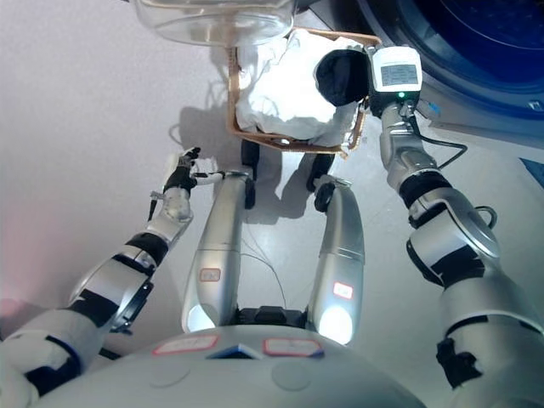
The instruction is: Put the clothes in the basket into the washing machine.
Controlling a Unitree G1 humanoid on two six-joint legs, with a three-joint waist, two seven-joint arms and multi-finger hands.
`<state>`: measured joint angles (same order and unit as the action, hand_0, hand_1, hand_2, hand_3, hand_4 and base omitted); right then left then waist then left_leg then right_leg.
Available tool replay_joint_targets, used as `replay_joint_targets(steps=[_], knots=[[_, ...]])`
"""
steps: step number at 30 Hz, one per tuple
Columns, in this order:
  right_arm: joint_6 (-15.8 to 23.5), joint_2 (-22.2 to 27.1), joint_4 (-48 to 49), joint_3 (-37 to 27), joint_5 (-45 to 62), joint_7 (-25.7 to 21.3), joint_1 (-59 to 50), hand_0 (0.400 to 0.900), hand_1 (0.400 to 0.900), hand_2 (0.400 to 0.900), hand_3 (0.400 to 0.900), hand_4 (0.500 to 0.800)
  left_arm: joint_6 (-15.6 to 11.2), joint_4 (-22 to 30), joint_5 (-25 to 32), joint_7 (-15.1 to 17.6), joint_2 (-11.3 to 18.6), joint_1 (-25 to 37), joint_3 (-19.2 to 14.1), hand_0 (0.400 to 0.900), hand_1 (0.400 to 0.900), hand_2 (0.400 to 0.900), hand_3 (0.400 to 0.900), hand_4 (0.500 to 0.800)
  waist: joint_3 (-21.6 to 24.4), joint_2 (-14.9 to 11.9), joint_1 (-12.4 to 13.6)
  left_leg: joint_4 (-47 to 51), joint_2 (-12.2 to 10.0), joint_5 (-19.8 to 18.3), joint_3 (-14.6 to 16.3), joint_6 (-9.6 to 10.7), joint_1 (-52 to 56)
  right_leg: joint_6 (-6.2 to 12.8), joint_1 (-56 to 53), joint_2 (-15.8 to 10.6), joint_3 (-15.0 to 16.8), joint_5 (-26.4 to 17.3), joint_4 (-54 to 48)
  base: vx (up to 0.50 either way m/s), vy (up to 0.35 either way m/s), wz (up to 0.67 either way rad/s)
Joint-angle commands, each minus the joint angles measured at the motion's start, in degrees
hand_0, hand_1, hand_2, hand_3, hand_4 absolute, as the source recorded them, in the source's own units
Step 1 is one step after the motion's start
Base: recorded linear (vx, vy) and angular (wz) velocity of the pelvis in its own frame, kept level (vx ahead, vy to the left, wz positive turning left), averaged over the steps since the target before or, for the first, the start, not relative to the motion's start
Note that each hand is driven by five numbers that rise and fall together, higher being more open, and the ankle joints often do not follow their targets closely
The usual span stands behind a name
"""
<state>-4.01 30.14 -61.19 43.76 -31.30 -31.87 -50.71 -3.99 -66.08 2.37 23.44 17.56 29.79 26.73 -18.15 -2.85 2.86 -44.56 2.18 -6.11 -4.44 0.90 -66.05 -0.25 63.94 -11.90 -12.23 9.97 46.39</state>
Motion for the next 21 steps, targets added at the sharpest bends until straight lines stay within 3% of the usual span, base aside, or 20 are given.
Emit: replay_joint_targets(steps=[1,21], knots=[[-0.45,2.63,-1.06,0.24,3.08,-4.80,-1.89,0.900,0.900,0.900,0.900,0.800,0.07,-0.96,0.95,2.53,1.07,-2.69,-0.97,0.900,0.900,0.900,0.900,0.800,0.81,0.42,1.76,-0.83,1.09,-5.40,0.92,-1.01,0.10,0.42,-1.21,1.92,0.29,2.95,3.11,0.02,-0.008,0.17],[1.28,3.42,-1.80,0.60,7.96,-6.46,-6.56,0.900,0.900,0.900,0.900,0.800,-0.18,-0.02,2.06,3.95,1.74,-2.37,-0.91,0.900,0.900,0.900,0.900,0.800,-0.07,1.12,2.63,-13.45,4.70,-9.14,1.44,-1.76,-10.87,-1.40,8.97,1.45,2.07,8.70,15.97,0.00,0.005,0.06]])
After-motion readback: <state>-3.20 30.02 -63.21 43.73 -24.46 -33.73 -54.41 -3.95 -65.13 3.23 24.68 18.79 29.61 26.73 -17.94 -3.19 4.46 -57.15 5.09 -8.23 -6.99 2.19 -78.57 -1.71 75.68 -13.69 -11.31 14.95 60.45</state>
